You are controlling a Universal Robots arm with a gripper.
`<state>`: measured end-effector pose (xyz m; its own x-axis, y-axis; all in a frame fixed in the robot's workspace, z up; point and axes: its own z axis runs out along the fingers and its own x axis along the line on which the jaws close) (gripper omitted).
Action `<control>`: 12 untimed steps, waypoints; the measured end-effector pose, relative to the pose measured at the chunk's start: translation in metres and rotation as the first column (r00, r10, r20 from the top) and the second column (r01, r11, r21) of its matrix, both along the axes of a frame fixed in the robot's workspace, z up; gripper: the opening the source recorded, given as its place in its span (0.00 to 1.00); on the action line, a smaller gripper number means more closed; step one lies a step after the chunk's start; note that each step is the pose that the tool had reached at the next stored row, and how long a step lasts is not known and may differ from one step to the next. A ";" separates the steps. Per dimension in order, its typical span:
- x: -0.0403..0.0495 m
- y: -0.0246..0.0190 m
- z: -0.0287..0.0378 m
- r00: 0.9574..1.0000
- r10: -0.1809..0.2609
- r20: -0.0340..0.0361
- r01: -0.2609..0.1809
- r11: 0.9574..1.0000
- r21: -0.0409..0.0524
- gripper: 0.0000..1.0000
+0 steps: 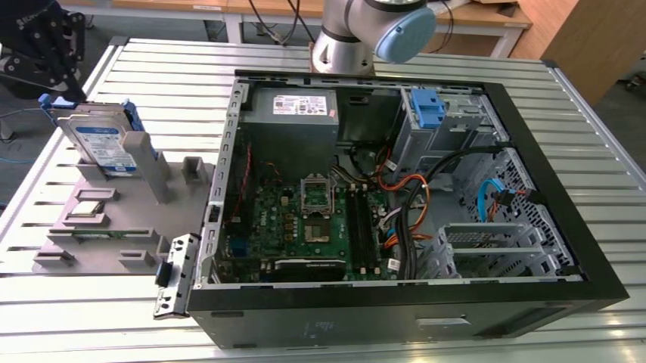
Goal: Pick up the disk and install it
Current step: 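Pick up the disk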
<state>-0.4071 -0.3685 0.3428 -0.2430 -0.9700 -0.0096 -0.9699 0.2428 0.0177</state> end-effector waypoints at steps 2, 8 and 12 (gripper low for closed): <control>0.0000 0.0000 -0.0002 1.000 0.003 0.002 -0.003 1.000 0.000 0.10; 0.0000 0.0000 -0.0005 1.000 0.003 0.002 -0.003 1.000 0.000 0.10; 0.0012 0.0001 -0.0016 1.000 0.006 0.002 -0.006 1.000 0.000 0.10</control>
<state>-0.4058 -0.3684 0.3412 -0.2375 -0.9713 -0.0102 -0.9713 0.2373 0.0162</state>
